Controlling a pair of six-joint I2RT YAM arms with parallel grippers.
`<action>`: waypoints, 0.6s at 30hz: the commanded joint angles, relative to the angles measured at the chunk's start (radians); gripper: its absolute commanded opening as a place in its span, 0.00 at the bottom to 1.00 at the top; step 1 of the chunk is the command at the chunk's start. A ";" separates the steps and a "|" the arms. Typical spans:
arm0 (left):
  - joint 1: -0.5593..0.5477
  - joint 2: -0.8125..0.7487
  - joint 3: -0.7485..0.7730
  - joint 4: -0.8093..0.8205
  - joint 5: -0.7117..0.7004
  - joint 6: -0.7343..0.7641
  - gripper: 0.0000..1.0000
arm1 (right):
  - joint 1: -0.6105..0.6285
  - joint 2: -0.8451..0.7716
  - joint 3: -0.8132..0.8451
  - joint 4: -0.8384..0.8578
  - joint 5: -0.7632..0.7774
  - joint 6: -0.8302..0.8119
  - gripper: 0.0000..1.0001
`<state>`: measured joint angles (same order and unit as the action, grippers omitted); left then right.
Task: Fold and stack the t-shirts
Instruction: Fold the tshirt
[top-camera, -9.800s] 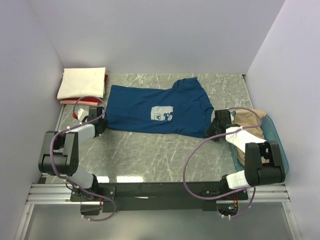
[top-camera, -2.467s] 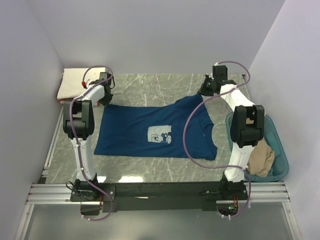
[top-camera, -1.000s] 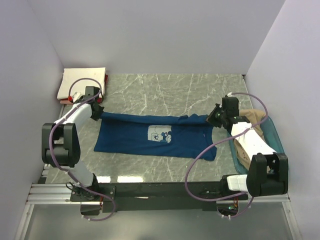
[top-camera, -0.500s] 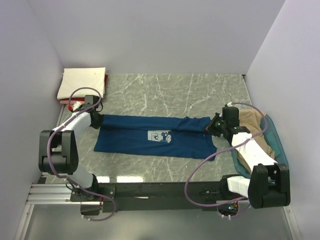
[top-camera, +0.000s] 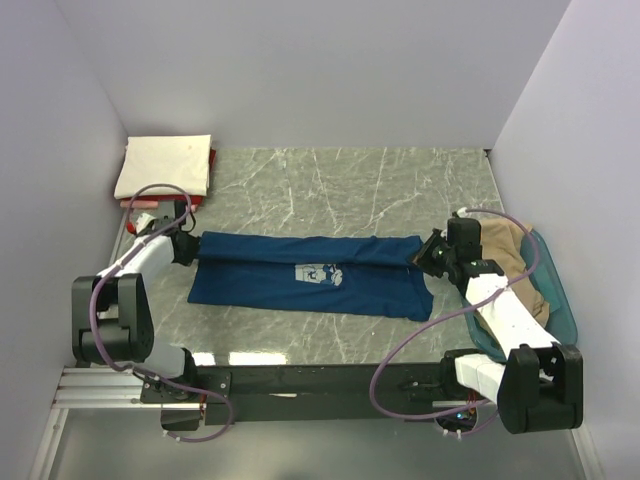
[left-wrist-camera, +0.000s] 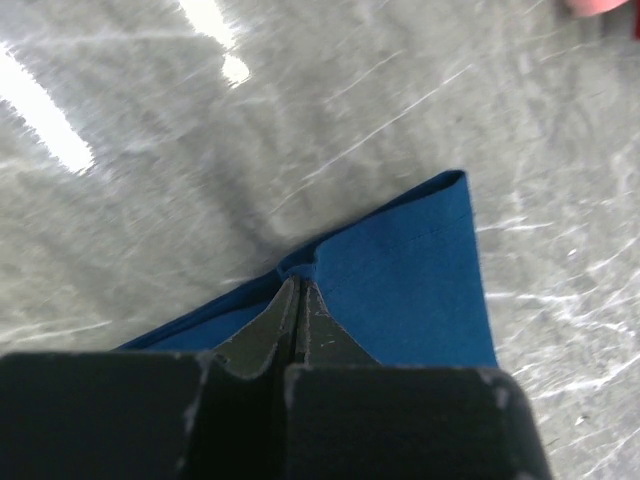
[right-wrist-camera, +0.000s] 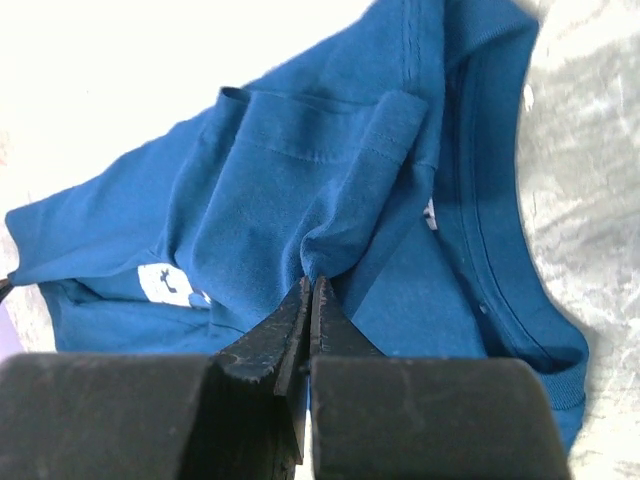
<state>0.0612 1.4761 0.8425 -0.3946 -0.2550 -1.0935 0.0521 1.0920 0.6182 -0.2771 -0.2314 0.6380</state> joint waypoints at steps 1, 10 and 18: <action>0.011 -0.062 -0.037 0.034 0.010 -0.008 0.01 | -0.008 -0.029 -0.034 0.004 -0.017 0.017 0.00; 0.035 -0.120 -0.115 0.122 0.120 0.021 0.30 | -0.012 -0.038 -0.052 -0.011 -0.060 0.012 0.62; 0.035 -0.240 -0.048 0.097 0.190 0.112 0.67 | 0.109 0.000 0.131 -0.080 0.143 -0.006 0.68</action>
<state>0.0952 1.2797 0.7399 -0.3279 -0.1211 -1.0351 0.0944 1.0679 0.6296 -0.3584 -0.2077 0.6426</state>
